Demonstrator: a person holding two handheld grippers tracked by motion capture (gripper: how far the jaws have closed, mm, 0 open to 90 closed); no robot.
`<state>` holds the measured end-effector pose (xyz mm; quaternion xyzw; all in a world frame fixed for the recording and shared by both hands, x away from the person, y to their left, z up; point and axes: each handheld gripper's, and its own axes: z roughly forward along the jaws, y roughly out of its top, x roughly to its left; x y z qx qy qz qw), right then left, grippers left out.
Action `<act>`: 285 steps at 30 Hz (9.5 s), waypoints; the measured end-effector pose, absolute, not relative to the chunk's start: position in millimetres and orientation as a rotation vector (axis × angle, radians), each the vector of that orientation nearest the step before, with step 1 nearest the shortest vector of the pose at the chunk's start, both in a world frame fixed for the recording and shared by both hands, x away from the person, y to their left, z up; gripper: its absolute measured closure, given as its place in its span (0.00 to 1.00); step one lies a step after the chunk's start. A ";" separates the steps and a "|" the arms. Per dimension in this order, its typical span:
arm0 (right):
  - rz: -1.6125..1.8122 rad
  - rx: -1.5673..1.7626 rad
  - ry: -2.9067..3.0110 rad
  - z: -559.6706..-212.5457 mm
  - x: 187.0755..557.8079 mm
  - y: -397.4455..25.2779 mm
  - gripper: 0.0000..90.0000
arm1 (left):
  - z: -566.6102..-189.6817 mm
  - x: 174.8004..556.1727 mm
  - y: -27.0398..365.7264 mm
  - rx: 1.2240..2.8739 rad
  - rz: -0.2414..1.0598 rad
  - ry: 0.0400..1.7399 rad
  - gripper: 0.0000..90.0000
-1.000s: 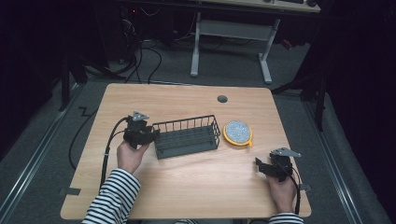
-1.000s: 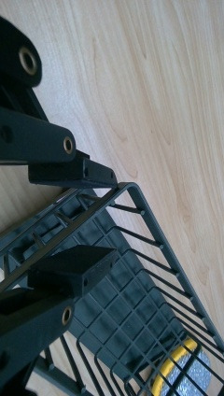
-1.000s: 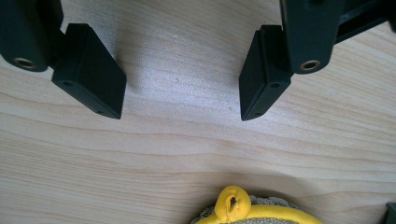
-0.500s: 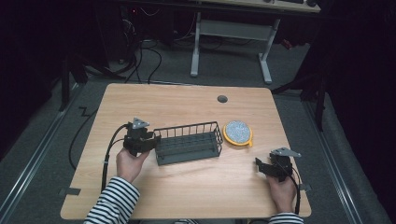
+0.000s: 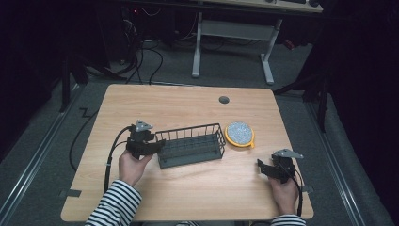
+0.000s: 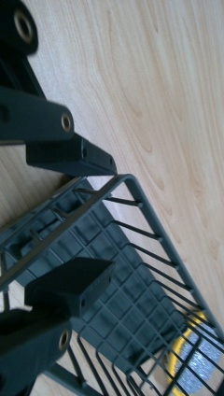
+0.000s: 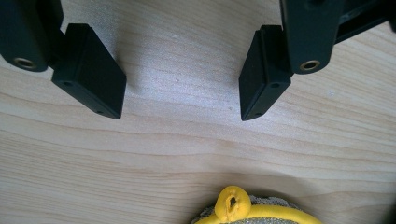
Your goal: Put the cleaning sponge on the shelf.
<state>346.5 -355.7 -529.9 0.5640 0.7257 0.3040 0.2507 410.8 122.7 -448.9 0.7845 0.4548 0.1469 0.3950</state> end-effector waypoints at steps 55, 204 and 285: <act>0.831 1.534 1.979 -529.9 346.8 -355.8 0.36 | -518.1 401.0 212.2 1.825 0.531 1.470 0.39; 1.221 1.345 2.164 -393.1 410.4 -320.9 0.88 | -536.8 404.3 203.7 1.920 0.617 1.428 0.32; 1.192 1.127 2.462 -436.9 448.4 -196.4 0.76 | -536.9 403.8 203.1 1.923 0.615 1.422 0.31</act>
